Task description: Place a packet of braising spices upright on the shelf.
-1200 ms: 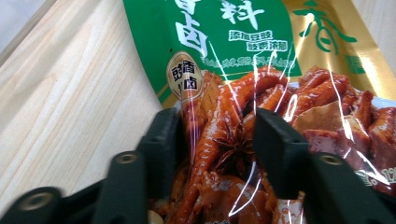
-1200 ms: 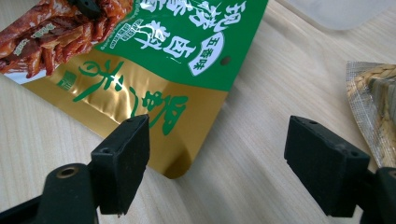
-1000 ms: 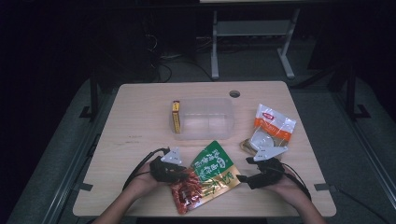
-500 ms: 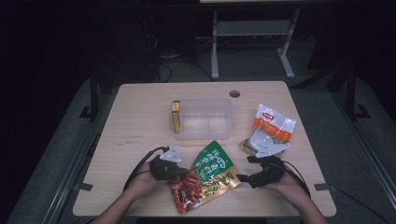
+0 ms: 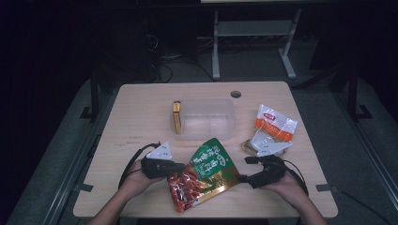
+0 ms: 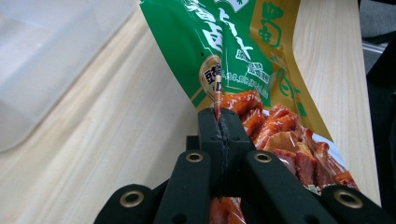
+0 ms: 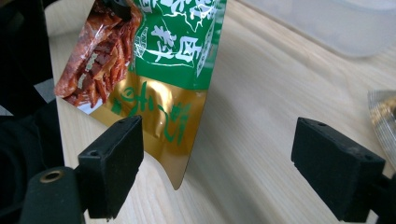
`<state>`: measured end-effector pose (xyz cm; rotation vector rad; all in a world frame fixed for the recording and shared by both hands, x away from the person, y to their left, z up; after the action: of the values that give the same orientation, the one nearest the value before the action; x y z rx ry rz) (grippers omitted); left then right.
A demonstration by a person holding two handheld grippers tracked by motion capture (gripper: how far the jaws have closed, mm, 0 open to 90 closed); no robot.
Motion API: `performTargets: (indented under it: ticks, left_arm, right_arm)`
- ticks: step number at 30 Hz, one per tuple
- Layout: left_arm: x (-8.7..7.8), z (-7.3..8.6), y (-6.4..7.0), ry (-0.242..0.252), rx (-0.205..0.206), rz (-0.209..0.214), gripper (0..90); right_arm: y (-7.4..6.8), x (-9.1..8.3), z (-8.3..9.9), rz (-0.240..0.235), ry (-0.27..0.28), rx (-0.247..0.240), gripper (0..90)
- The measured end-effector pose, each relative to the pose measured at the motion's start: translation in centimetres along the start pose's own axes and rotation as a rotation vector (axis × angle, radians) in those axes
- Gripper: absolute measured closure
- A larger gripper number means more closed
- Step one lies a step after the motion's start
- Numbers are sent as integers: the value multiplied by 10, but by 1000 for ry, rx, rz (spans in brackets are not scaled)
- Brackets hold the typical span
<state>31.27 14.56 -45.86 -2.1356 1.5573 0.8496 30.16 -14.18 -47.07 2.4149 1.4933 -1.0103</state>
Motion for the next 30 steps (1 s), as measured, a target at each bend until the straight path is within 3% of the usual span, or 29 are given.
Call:
performTargets:
  ticks: [10, 18, 24, 30]
  left_arm:
    - [-20, -8, -2, 31, 50, -48, 900]
    - [-31, -9, -5, 47, 68, -70, 900]
    - [-36, -10, -2, 61, 83, -73, 900]
    - [-41, -10, 1, 76, 93, -62, 900]
  right_arm:
    - [-5, 3, -27, -54, 42, -23, 270]
    - [-8, 17, -58, -98, 47, -79, 358]
    - [-7, 37, -75, -151, 22, -105, 472]
    - [-5, 45, -77, -197, 18, -102, 631]
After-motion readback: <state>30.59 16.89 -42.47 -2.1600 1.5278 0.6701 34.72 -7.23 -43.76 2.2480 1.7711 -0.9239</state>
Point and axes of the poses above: each handheld gripper's, and its own axes: x roughly forward along the jaws, z roughly out of its underside, y roughly to its right, the point moved 6 cm from there along x, roughly forward along the jaws, and after that the axes turned 2 degrees about -x, right-handed, at the moved point
